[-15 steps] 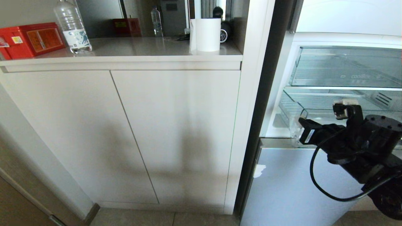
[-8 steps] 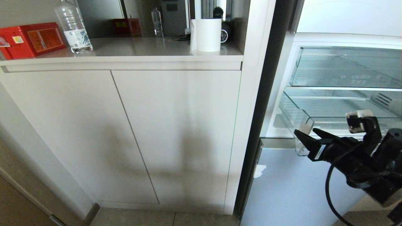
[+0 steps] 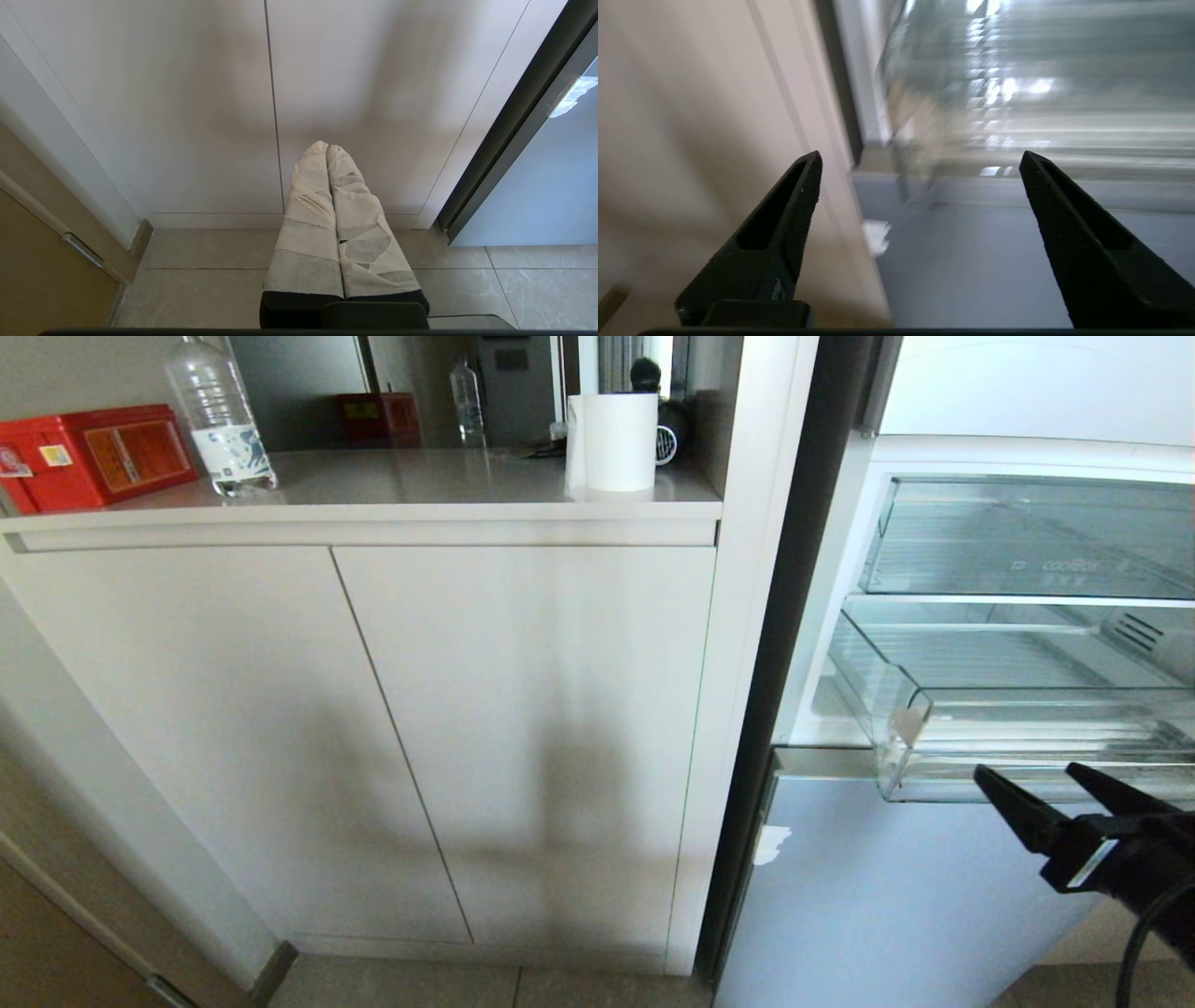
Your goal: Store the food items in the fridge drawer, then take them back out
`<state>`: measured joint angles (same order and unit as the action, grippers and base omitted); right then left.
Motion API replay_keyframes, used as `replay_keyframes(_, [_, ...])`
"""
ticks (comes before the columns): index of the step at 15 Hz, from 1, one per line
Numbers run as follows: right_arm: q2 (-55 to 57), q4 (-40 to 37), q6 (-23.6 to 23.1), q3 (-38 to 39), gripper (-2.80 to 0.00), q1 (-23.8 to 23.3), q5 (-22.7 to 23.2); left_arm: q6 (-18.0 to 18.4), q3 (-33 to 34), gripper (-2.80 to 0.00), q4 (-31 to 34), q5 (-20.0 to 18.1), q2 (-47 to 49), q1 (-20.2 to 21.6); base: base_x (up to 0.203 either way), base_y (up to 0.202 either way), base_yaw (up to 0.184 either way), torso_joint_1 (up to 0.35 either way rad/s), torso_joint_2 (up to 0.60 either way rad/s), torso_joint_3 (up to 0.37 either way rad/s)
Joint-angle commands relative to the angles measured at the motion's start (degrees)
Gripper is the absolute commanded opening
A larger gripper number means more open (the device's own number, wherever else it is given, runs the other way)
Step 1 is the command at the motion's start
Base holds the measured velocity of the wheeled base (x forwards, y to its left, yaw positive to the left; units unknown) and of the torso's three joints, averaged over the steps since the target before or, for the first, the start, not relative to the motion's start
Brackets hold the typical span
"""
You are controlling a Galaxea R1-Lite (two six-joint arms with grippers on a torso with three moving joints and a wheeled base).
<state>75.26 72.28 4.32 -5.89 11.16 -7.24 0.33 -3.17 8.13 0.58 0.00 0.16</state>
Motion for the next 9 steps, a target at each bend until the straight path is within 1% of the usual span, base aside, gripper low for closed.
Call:
replay_keyframes(1, [-9.6, -11.1, -0.2, -7.1, 0.0, -4.8, -0.3, 0.0, 0.0, -2.8, 0.0, 0.0, 0.1, 0.0, 0.0, 0.0, 0.0, 0.0, 0.0, 0.0])
replay_keyframes(3, [-13.2, -30.5, -0.2, -18.3, 0.0, -7.3, -0.2, 0.0, 0.0, -2.8, 0.0, 0.0, 0.1, 0.0, 0.0, 0.0, 0.0, 0.0, 0.0, 0.0])
replay_keyframes(4, [-13.7, -42.6, -0.2, -25.0, 0.0, -8.4, 0.2, 0.0, 0.0, -2.8, 0.0, 0.0, 0.1, 0.0, 0.0, 0.0, 0.0, 0.0, 0.0, 0.0])
replay_keyframes(5, [-13.4, -53.5, -0.3, -31.7, 0.0, -9.8, 0.8, 0.0, 0.0, -2.8, 0.0, 0.0, 0.1, 0.0, 0.0, 0.0, 0.0, 0.0, 0.0, 0.0])
replay_keyframes(6, [-11.7, -62.2, -0.6, -38.1, 0.0, -11.3, 1.7, 0.0, 0.0, -2.8, 0.0, 0.0, 0.1, 0.0, 0.0, 0.0, 0.0, 0.0, 0.0, 0.0])
replay_keyframes(7, [-8.6, -67.4, -1.2, -43.0, 0.0, -12.8, 2.4, 0.0, 0.0, -2.8, 0.0, 0.0, 0.1, 0.0, 0.0, 0.0, 0.0, 0.0, 0.0, 0.0])
replay_keyframes(9, [1.0, -71.6, -3.7, -48.8, 0.0, -15.4, 3.1, 0.0, 0.0, -2.8, 0.0, 0.0, 0.1, 0.0, 0.0, 0.0, 0.0, 0.0, 0.0, 0.0])
